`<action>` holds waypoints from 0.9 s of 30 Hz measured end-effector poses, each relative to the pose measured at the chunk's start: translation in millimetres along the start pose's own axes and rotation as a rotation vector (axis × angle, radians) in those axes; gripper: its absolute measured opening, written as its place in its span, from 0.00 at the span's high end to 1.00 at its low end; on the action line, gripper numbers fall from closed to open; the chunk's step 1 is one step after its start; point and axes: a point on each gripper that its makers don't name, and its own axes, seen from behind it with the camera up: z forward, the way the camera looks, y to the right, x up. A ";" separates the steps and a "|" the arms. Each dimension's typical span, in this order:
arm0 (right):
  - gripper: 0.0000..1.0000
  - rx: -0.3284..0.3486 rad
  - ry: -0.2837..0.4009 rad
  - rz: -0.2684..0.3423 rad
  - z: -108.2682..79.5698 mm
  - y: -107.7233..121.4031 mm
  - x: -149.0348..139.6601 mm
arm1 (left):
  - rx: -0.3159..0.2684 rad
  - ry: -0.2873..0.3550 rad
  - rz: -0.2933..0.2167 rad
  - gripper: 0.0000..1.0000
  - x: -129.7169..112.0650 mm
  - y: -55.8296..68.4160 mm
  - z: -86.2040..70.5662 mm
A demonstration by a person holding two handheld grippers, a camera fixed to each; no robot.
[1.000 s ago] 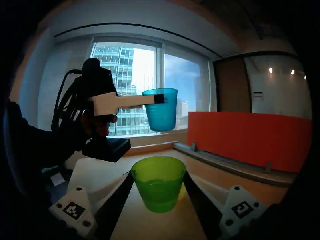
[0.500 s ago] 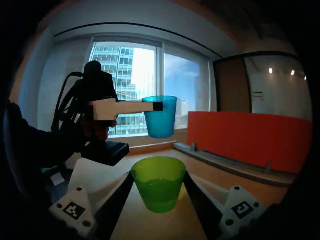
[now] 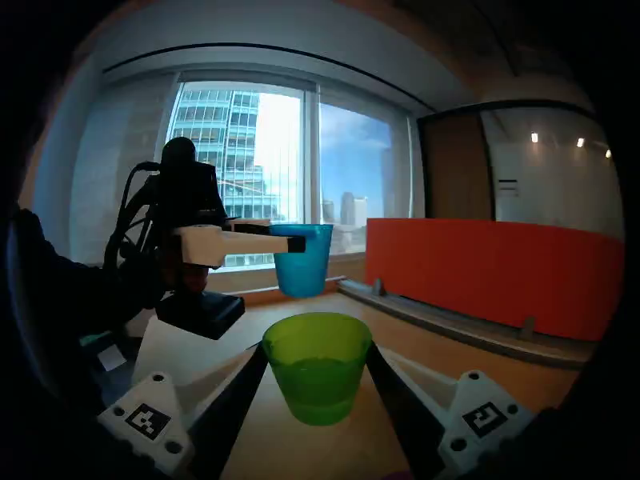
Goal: Pour water
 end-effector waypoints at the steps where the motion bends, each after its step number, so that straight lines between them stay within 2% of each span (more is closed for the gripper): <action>1: 0.09 -0.002 -0.001 0.001 -1.7 0.4 -0.1 | 0.001 -0.003 -0.001 0.14 -2.3 -0.6 -0.6; 12: 0.09 -0.005 -0.021 0.011 -12.0 -0.4 -5.3 | 0.002 -0.040 -0.014 0.14 -26.7 -1.6 -6.5; 27: 0.09 -0.003 -0.059 0.011 -19.5 -3.3 -15.9 | -0.015 -0.102 0.013 0.14 -60.2 5.4 -8.4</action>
